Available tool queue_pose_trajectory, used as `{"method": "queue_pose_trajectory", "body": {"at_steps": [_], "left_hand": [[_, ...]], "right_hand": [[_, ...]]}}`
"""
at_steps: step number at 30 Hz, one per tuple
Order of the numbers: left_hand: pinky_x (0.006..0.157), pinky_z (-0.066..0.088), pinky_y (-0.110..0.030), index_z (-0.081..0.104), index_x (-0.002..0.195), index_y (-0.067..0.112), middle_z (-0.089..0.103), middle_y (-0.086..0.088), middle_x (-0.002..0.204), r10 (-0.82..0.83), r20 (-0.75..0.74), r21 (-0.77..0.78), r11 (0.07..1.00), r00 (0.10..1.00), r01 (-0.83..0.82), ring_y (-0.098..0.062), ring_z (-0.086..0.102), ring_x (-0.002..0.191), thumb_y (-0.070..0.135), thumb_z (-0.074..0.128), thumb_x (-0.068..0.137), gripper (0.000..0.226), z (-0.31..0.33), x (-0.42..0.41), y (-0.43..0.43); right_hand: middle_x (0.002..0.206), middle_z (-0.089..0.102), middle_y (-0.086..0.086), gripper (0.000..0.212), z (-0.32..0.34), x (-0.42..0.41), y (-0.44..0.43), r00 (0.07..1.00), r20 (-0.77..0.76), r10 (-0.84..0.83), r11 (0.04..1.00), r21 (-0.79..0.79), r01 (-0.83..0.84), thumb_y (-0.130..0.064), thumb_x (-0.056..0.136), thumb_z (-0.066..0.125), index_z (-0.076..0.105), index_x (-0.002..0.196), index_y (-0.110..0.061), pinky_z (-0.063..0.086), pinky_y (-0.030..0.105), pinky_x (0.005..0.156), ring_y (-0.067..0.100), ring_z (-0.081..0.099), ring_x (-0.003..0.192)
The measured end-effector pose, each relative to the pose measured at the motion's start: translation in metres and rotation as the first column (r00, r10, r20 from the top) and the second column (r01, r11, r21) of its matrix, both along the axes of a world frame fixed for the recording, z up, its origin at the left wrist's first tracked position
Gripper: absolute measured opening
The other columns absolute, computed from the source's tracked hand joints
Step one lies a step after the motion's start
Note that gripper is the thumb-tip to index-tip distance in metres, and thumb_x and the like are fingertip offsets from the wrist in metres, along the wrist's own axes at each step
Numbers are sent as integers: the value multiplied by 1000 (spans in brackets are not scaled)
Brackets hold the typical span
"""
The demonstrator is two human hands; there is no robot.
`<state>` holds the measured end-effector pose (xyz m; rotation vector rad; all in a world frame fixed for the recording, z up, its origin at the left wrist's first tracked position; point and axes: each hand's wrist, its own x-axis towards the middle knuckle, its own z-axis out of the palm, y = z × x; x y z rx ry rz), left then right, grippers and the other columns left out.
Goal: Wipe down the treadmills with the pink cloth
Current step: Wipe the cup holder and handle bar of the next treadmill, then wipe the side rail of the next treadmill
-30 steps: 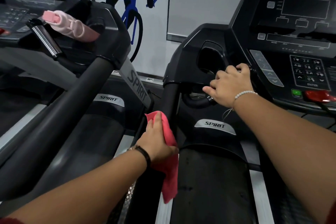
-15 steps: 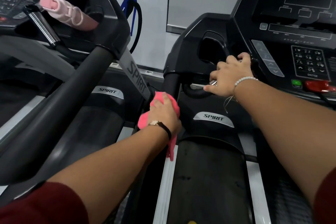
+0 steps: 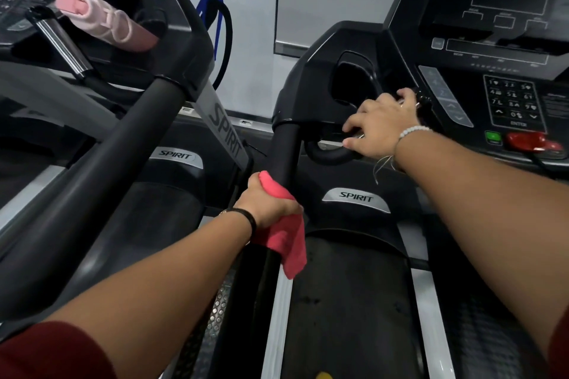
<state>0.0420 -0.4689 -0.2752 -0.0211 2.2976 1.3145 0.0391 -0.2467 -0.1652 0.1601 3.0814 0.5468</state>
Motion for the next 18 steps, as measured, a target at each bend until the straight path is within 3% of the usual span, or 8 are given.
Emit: {"method": "queue_pose_trajectory", "body": {"at_steps": [3,5,8,10,12,14,16,18], "left_hand": [[83,40,-27,20,143,27,48,3,115,5,-11,4,1000,1000,-5,-18,50,97,42,84,55,110,-5,-3,1],[88,45,-32,16,144,24,48,0,125,-81,-10,17,997,997,81,-21,53,103,44,81,53,113,-7,-6,-4],[86,52,-51,-2,148,23,39,-6,136,-373,33,-31,927,927,374,-35,60,104,47,71,45,129,-1,-7,-31],[95,46,-34,2,150,23,33,-7,143,-548,-25,-254,813,836,525,-31,54,117,41,82,44,134,8,-14,-64],[106,30,-23,26,147,19,35,-1,145,-577,-327,-555,759,749,342,-21,41,129,40,84,57,108,23,-28,-107],[108,31,-42,43,138,22,44,-5,142,-521,-617,-660,750,589,-27,-25,43,129,42,79,65,83,34,-45,-151],[109,23,-53,37,142,23,36,-8,148,-514,-576,-765,613,635,-197,-28,32,137,46,75,68,86,28,-65,-195],[113,15,-50,20,148,26,13,-3,157,-552,-364,-892,438,751,-111,-25,11,144,50,67,75,90,9,-72,-226]], "right_hand": [[121,56,-1,30,-26,20,-55,982,-178,63,932,-342,-122,-45,85,47,63,109,-40,32,46,102,28,45,114],[119,52,1,32,-57,41,-107,982,-185,38,795,-590,-142,-41,85,43,64,107,-32,37,41,97,27,43,111],[130,40,1,48,-90,63,-159,989,-104,-110,549,-835,-26,-45,81,32,61,111,-21,22,33,108,24,27,122],[139,30,3,50,-102,67,-164,985,-123,-124,549,-835,-35,-46,82,32,57,116,-19,13,32,114,24,16,128],[147,15,3,44,-109,69,-162,992,-117,-52,601,-797,-62,-43,88,43,47,125,-19,10,35,117,24,4,136],[152,2,-1,46,-111,70,-160,995,-95,-32,585,-809,-58,-34,90,49,38,133,-20,5,32,115,22,-7,141],[154,-9,-4,53,-110,72,-162,992,-108,-66,529,-846,-57,-30,92,49,30,141,-20,4,29,113,19,-9,143],[153,-18,-4,62,-109,75,-164,988,-104,-119,458,-888,-38,-28,93,48,18,146,-19,6,25,113,17,-5,144]]}}
